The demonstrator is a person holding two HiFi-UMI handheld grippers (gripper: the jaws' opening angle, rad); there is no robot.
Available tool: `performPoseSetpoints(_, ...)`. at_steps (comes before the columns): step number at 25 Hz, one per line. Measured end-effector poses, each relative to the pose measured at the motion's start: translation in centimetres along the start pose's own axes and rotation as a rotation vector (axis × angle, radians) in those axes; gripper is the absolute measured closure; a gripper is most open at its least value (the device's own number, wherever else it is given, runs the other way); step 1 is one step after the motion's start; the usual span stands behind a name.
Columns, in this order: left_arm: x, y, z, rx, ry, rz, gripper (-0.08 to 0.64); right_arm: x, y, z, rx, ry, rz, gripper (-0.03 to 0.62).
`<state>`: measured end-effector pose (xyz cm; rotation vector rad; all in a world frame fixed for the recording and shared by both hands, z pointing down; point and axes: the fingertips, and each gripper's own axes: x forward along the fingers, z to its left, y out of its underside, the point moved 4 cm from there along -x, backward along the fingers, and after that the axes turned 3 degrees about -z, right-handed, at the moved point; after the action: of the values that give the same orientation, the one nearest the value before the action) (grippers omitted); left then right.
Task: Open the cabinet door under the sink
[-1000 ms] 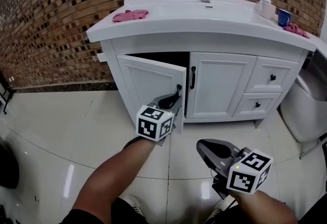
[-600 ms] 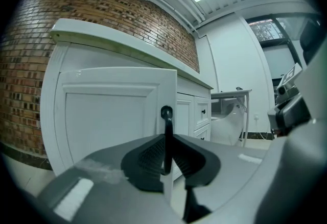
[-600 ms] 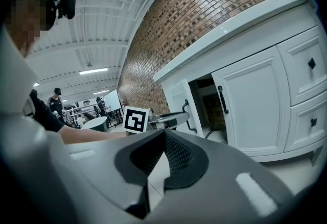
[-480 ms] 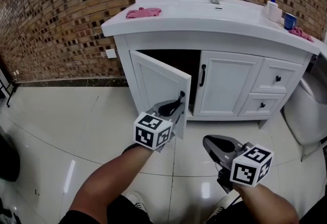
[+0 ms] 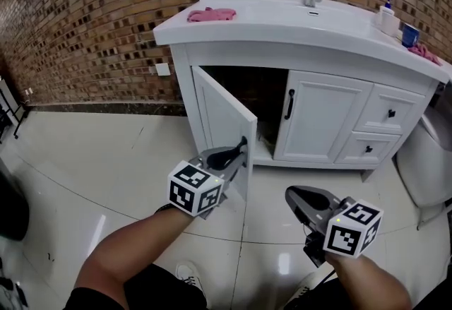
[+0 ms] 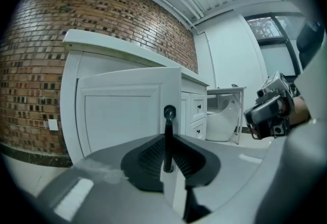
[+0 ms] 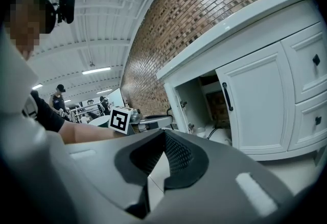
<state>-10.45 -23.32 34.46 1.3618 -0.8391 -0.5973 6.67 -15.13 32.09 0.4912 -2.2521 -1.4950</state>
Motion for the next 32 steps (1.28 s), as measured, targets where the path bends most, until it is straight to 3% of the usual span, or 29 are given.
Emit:
performPoseSetpoints(4,-2.3,0.2,0.5,-0.004,-0.018,0.021,0.514,0.1,0.2,0.3,-0.005,-0.008,0.014,0.588)
performPoseSetpoints(13,-5.9,0.6,1.7,-0.023,-0.07,-0.025,0.515,1.6,1.1,1.2,-0.013,-0.031,0.052,0.588)
performPoseSetpoints(22,-9.4,1.3,3.8,-0.041,-0.161,-0.052,0.515,2.9,1.8,2.0,-0.04,-0.03,0.069,0.588)
performPoseSetpoints(32,-14.5,2.0,8.8,-0.134,-0.31,-0.083,0.52,4.3,2.4,3.5,-0.06,-0.047,0.097,0.588)
